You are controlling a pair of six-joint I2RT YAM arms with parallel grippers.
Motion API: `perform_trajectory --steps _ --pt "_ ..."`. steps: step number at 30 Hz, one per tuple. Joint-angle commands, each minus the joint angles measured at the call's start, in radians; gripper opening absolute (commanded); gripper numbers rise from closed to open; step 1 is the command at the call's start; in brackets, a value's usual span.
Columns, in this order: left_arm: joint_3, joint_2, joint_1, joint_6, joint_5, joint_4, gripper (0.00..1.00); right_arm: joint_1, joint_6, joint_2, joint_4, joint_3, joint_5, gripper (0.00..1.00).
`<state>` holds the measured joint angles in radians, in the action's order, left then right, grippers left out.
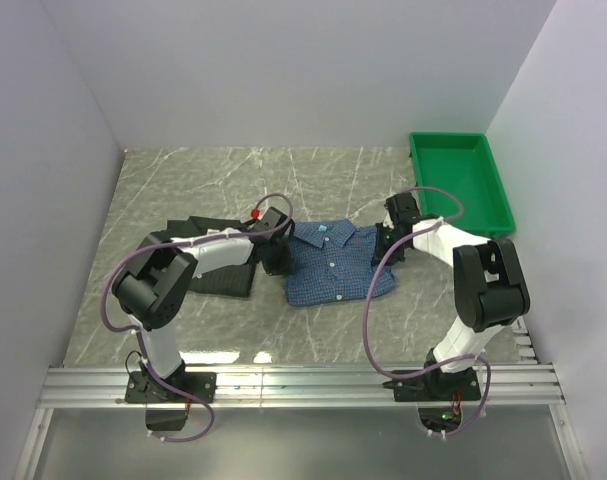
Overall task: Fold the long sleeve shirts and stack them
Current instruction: Neatly place the folded shirt to the corner
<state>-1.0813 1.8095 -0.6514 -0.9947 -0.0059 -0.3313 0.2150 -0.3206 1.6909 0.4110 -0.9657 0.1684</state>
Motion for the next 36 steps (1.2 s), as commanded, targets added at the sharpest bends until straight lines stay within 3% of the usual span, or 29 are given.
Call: perform_trajectory --steps 1,4,15,19,25,36 --pt "-0.035 0.014 -0.002 0.102 -0.072 -0.035 0.00 0.018 0.000 -0.062 0.002 0.016 0.040 0.11" --pt "-0.064 -0.028 -0.002 0.159 -0.107 -0.051 0.01 0.029 -0.017 -0.129 -0.003 0.024 0.046 0.00" --pt "-0.267 -0.174 0.024 0.327 -0.284 -0.232 0.01 0.174 -0.147 -0.339 0.026 -0.073 0.000 0.00" --pt "-0.304 -0.226 0.100 0.389 -0.298 -0.300 0.01 0.257 -0.219 -0.358 0.002 -0.131 0.000 0.00" --pt "-0.310 -0.321 0.248 0.473 -0.413 -0.391 0.01 0.356 -0.327 -0.260 -0.074 -0.263 0.037 0.00" --pt "-0.117 -0.432 0.521 0.571 -0.505 -0.287 0.00 0.624 -0.434 0.002 -0.192 -0.462 -0.055 0.00"
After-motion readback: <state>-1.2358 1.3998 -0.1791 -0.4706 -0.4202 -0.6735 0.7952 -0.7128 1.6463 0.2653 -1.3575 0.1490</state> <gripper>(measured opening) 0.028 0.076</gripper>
